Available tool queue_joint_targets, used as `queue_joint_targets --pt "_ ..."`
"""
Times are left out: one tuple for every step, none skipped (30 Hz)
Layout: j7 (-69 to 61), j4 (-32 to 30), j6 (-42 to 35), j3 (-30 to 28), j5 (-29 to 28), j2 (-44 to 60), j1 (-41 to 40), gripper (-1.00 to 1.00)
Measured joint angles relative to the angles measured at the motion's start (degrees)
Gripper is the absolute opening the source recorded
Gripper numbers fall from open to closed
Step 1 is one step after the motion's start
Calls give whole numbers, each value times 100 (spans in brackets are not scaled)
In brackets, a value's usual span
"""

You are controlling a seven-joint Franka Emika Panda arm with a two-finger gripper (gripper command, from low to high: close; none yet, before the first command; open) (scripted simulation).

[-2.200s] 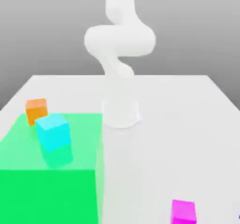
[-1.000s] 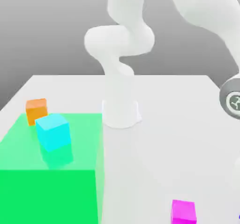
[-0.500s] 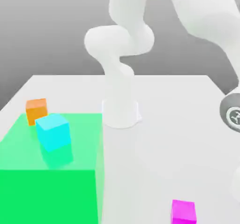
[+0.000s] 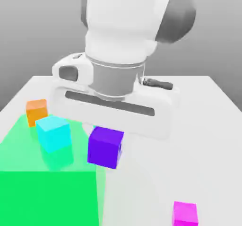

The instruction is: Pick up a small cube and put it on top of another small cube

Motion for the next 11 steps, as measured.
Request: queue_joint_targets --pt "-79 -47 -143 -95 100 -208 -98 -100" --pt "-158 -94 -283 -203 200 -413 -178 -100" --pt "-238 -139 -432 -331 300 -625 -265 -100" --pt "-295 -219 -463 -423 372 -748 -334 -100" --pt "-323 -340 -355 -470 409 -767 -370 -100" --pt "-342 -483 -176 -496 429 -733 -387 -100" --pt "-353 -636 38 -507 442 -674 -399 -100" --pt "-361 -767 228 -513 450 -615 -405 100" --pt "-361 -767 228 -513 450 -615 -405 100" --pt "-361 -767 228 -513 450 -615 -405 100" --pt "-361 -767 228 -513 450 -615 -405 100"
